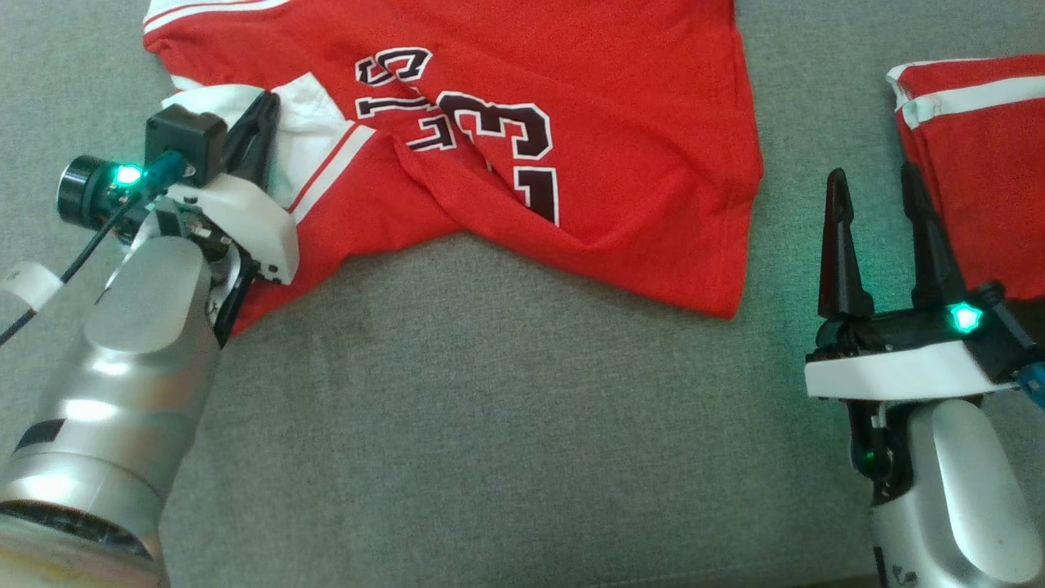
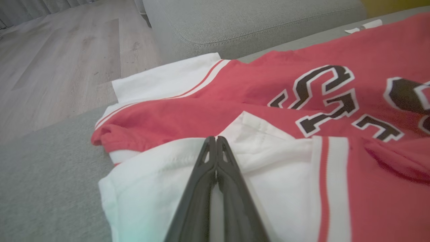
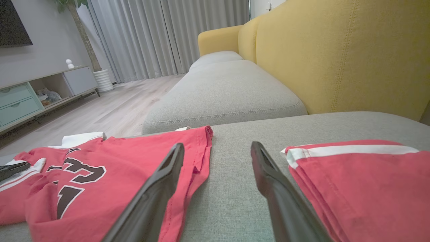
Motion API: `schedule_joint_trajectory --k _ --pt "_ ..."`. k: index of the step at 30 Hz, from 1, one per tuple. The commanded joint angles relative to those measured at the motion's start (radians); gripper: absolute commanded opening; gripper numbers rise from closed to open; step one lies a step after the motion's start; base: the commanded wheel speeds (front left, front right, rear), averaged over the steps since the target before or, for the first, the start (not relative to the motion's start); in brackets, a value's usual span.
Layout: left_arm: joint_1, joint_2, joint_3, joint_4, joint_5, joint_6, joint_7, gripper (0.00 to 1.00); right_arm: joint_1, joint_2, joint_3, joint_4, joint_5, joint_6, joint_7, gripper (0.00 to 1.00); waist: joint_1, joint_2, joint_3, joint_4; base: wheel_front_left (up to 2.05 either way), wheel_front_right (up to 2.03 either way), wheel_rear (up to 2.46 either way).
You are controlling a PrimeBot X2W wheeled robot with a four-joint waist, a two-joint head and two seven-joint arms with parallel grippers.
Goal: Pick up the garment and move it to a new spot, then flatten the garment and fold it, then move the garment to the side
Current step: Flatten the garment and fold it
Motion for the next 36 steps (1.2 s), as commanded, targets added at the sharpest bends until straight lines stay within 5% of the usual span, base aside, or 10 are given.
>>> schedule_joint_trajectory --k 1,15,30,36 --pt "-0.047 0.028 0.018 -0.014 -0.009 -0.003 -0.020 0.00 -0.017 -0.004 0.022 -0.030 0.000 -0.001 -0.006 1.00 0.0000 0.0000 -0.003 0.003 0.00 0.00 0.00" --pt "-0.009 0.035 0.068 -0.150 -0.024 0.038 -0.099 0.00 0.001 -0.004 -0.003 0.001 0.007 -0.001 -0.006 1.00 0.0000 0.0000 -0.114 0.073 0.00 0.00 0.00" --pt "0.379 0.034 0.019 -0.532 -0.015 0.119 -0.061 0.00 0.071 -0.004 -0.044 0.053 0.018 -0.001 -0.006 1.00 0.0000 0.0000 -0.273 0.225 0.00 0.00 0.00" --pt "0.554 0.056 -0.003 -0.683 -0.030 0.185 0.001 0.00 0.088 -0.004 -0.047 0.066 0.023 -0.001 -0.006 1.00 0.0000 0.0000 -0.310 0.265 0.00 0.00 0.00"
